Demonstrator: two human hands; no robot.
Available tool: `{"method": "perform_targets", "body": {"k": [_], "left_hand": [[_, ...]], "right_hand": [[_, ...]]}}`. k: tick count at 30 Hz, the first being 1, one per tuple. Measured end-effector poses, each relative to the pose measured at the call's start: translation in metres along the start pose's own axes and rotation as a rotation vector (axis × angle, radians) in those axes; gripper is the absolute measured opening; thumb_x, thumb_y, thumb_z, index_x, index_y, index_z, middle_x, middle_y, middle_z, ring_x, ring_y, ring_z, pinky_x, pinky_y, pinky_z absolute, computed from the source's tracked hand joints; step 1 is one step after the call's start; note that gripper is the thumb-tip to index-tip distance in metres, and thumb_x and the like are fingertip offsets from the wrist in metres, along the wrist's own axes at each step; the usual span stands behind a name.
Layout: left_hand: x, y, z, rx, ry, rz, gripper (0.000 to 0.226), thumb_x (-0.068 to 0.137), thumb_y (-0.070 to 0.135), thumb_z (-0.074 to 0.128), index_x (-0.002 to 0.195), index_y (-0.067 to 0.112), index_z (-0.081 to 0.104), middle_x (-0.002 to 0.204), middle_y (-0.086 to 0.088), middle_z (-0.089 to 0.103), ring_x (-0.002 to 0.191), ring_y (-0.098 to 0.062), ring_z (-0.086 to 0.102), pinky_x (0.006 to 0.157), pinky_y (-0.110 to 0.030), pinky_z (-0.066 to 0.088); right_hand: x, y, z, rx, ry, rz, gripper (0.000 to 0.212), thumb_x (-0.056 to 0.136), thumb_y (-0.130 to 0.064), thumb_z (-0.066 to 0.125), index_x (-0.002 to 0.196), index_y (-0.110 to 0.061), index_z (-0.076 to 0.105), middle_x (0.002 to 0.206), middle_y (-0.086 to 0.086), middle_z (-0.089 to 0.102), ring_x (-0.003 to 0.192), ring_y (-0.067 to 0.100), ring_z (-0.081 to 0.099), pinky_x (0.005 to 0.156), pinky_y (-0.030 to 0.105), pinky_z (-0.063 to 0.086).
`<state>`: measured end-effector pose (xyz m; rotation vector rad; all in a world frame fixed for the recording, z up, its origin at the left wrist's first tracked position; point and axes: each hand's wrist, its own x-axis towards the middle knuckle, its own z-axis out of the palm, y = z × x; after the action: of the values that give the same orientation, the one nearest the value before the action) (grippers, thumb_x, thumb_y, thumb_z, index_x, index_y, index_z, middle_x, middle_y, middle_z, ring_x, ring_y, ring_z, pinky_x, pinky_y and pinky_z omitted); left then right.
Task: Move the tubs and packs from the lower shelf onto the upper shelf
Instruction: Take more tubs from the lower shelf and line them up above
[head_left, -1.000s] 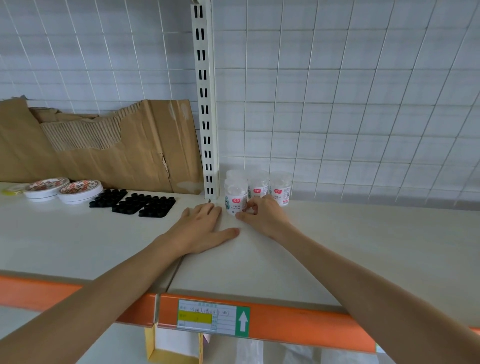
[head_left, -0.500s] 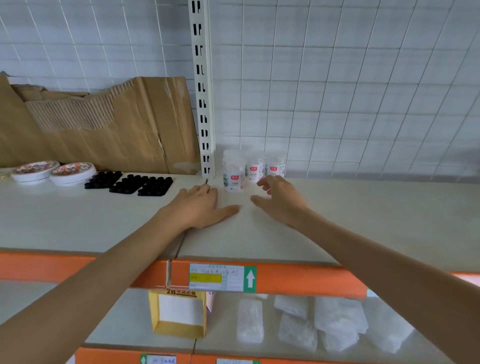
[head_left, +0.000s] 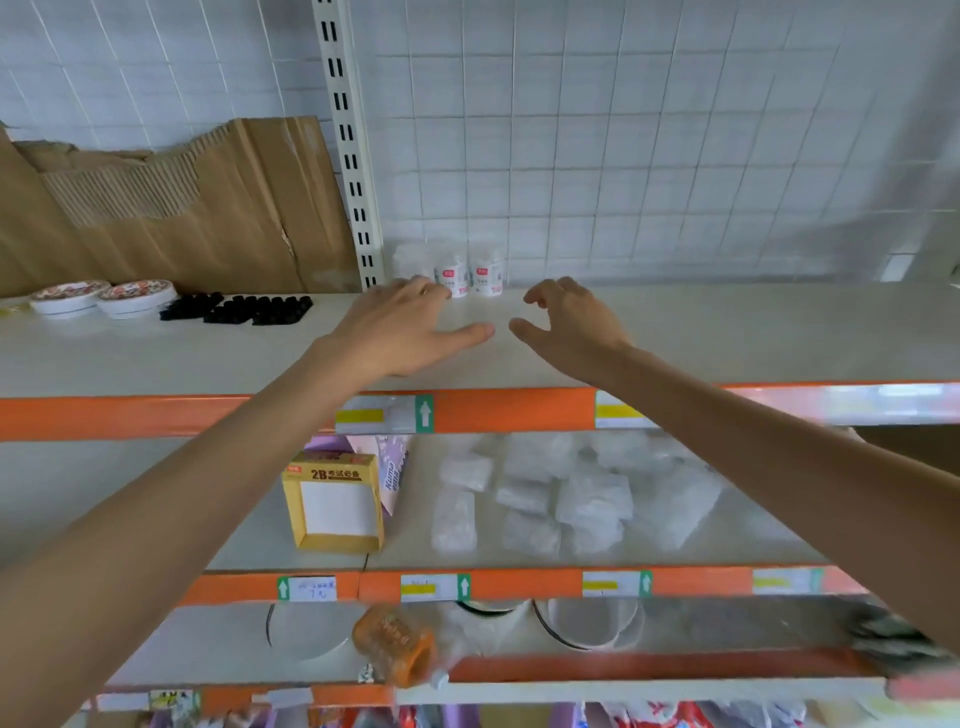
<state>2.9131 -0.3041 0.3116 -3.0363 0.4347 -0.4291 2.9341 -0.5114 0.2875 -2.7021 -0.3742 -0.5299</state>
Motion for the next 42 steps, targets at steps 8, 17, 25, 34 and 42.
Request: {"method": "perform_targets", "body": {"k": [8,17,25,34,42], "left_hand": [[-0.031,0.102,-0.005,-0.055,0.072,0.054,0.087,0.085,0.080,0.034,0.145,0.018,0.042,0.150,-0.002,0.040,0.138,-0.022,0.037,0.110,-0.039,0.029],[-0.071,0.166,0.004,-0.017,0.132,0.108,0.093,0.080,0.085,0.028,0.137,0.015,0.049,0.142,-0.004,0.047,0.131,-0.026,0.044,0.106,-0.039,0.032],[-0.113,0.205,0.045,-0.183,0.343,0.197,0.069,0.089,0.067,0.035,0.117,0.012,0.065,0.120,-0.003,0.064,0.110,-0.025,0.059,0.095,-0.036,0.039],[-0.112,0.174,0.149,-0.083,0.058,0.018,0.084,0.082,0.072,0.018,0.133,0.016,0.056,0.136,-0.001,0.058,0.124,-0.024,0.053,0.100,-0.039,0.037],[-0.008,0.104,0.224,-0.119,0.049,-0.130,0.038,0.098,0.024,0.046,0.130,0.006,0.054,0.131,-0.019,0.057,0.120,-0.037,0.051,0.100,-0.043,0.038]], "right_hand": [[-0.074,0.049,-0.051,-0.072,0.002,0.026,0.050,0.095,-0.046,0.054,0.134,-0.015,0.050,0.136,0.008,0.049,0.127,0.027,0.045,0.101,0.037,0.036],[-0.147,0.101,-0.083,-0.042,0.043,0.036,0.043,0.095,-0.039,0.056,0.130,-0.016,0.054,0.132,0.008,0.051,0.124,0.028,0.047,0.098,0.036,0.037],[-0.208,0.142,-0.063,-0.036,0.249,-0.122,0.019,0.086,-0.022,0.065,0.102,-0.011,0.065,0.102,0.007,0.061,0.098,0.031,0.059,0.081,0.037,0.046],[-0.195,0.168,0.035,-0.079,-0.053,-0.053,0.031,0.093,-0.028,0.056,0.120,-0.014,0.059,0.123,0.004,0.056,0.118,0.025,0.051,0.096,0.035,0.038],[-0.086,0.183,0.116,-0.030,-0.115,0.154,0.040,0.094,-0.032,0.056,0.128,-0.013,0.053,0.130,0.010,0.056,0.117,0.030,0.055,0.093,0.037,0.044]]}}
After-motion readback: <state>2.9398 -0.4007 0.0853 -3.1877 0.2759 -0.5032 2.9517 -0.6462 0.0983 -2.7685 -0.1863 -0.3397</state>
